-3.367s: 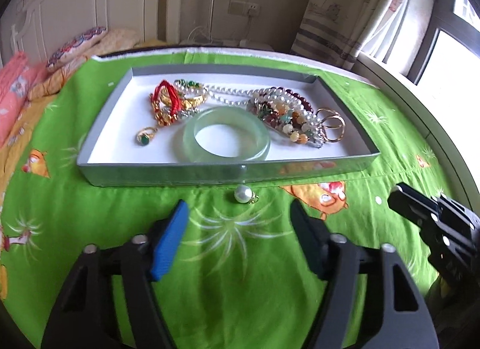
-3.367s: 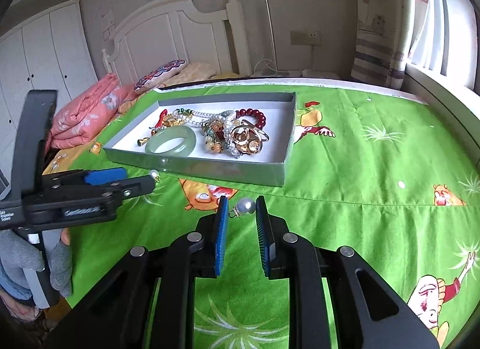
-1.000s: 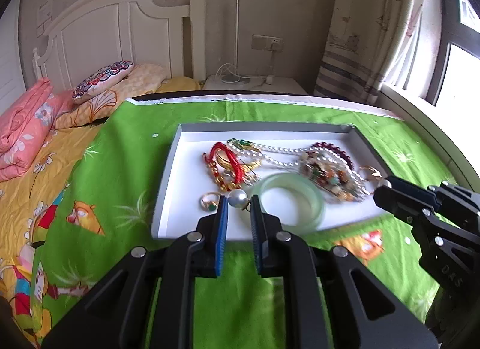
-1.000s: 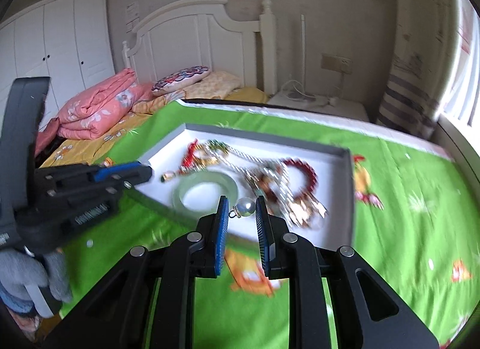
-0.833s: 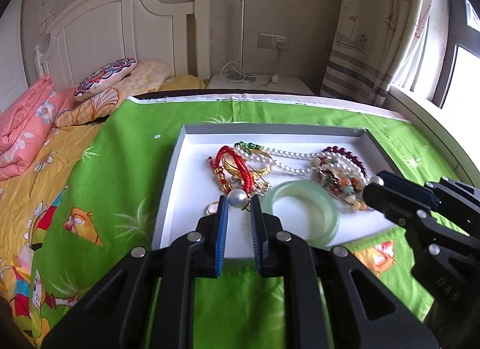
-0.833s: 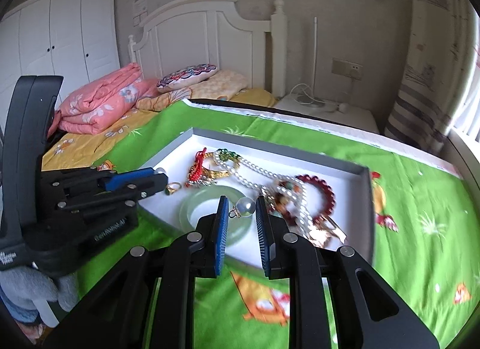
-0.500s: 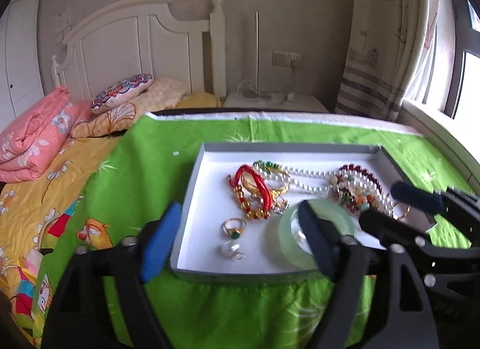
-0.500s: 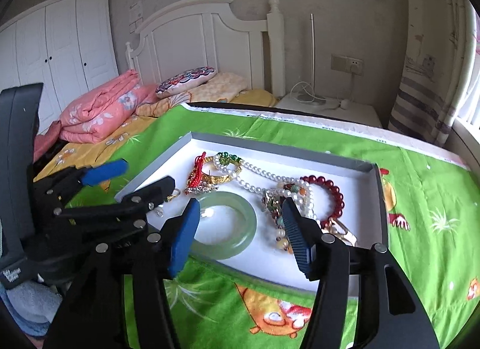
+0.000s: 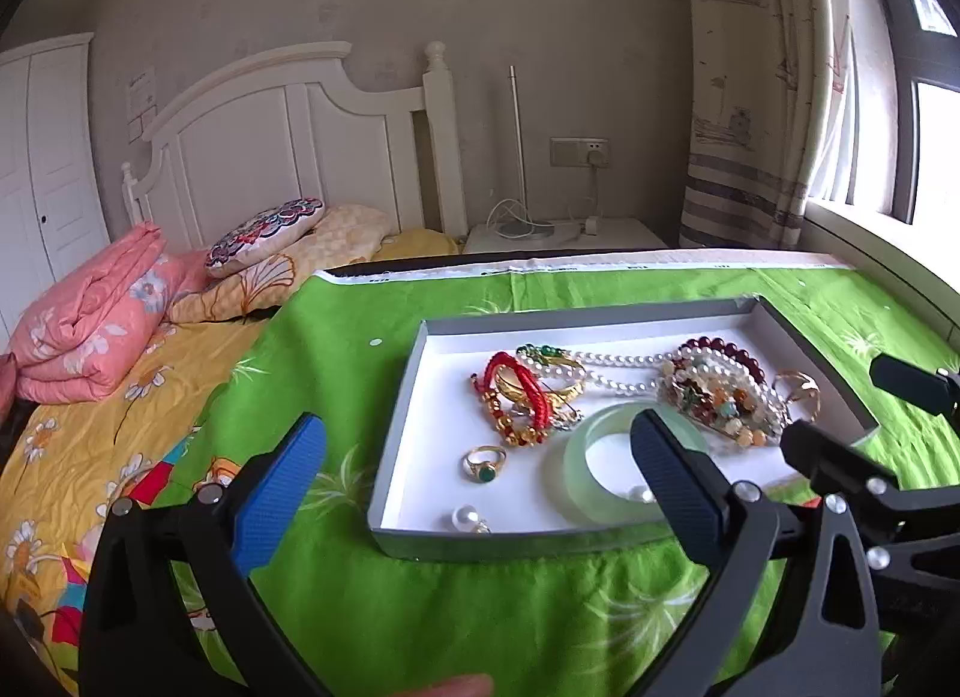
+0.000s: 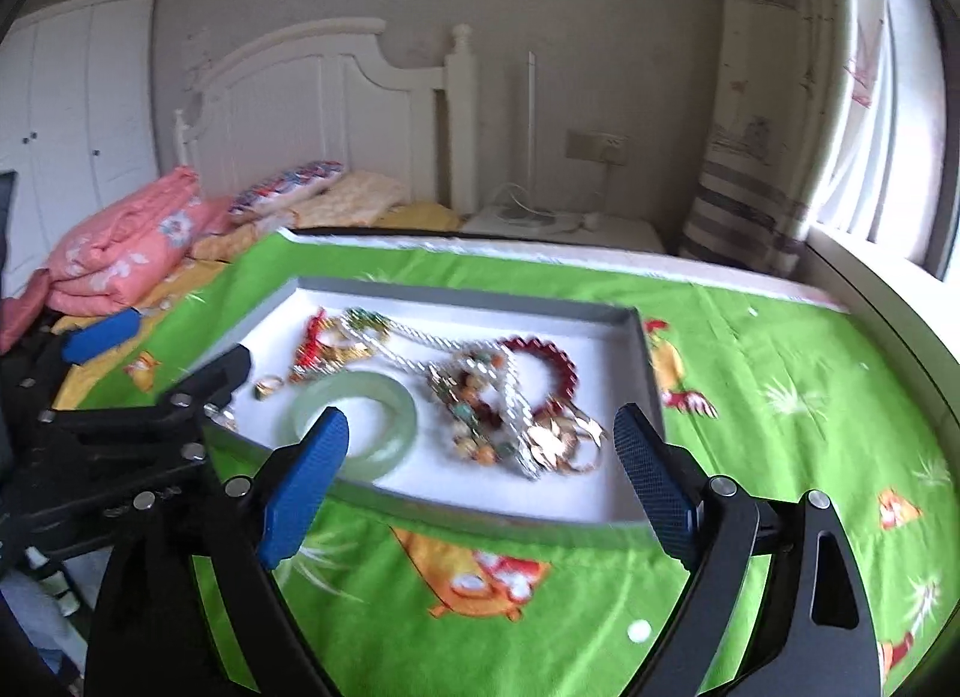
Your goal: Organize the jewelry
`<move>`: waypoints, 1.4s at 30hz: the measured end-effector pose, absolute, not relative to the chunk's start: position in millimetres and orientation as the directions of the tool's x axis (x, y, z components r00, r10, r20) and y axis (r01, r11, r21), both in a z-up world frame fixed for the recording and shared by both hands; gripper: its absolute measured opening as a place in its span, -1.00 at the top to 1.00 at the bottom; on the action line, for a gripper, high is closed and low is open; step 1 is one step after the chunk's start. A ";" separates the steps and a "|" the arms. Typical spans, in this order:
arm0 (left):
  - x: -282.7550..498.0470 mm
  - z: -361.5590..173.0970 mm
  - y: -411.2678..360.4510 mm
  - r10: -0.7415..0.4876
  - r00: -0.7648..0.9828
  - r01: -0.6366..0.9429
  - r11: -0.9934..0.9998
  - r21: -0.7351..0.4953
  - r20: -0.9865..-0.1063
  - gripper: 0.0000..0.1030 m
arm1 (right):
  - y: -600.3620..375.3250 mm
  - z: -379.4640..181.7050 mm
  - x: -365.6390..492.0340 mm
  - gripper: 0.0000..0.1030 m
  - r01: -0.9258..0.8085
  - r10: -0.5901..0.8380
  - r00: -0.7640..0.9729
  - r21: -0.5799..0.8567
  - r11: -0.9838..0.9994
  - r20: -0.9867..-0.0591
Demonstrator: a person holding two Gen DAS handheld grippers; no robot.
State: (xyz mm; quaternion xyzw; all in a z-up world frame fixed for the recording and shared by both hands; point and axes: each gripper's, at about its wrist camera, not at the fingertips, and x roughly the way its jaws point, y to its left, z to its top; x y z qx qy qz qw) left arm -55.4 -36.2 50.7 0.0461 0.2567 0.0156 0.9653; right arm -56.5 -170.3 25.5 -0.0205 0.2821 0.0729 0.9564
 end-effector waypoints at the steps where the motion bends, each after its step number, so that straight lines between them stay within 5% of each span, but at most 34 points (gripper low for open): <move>1: -56.1 50.4 -36.3 0.054 0.865 -0.006 0.995 0.096 -0.499 -0.95 | -172.8 24.4 -57.5 -0.68 -0.140 0.121 0.827 0.008 0.990 -0.549; 34: -68.9 43.1 -29.4 0.076 0.834 -0.035 0.996 0.086 -0.547 -0.95 | -174.4 17.5 -66.3 -0.68 -0.100 0.093 0.812 0.019 0.995 -0.576; 42: -81.5 41.4 -22.3 0.047 0.769 0.007 0.997 0.082 -0.638 -0.95 | -166.0 9.6 -77.5 -0.68 -0.156 0.116 0.733 0.001 0.988 -0.671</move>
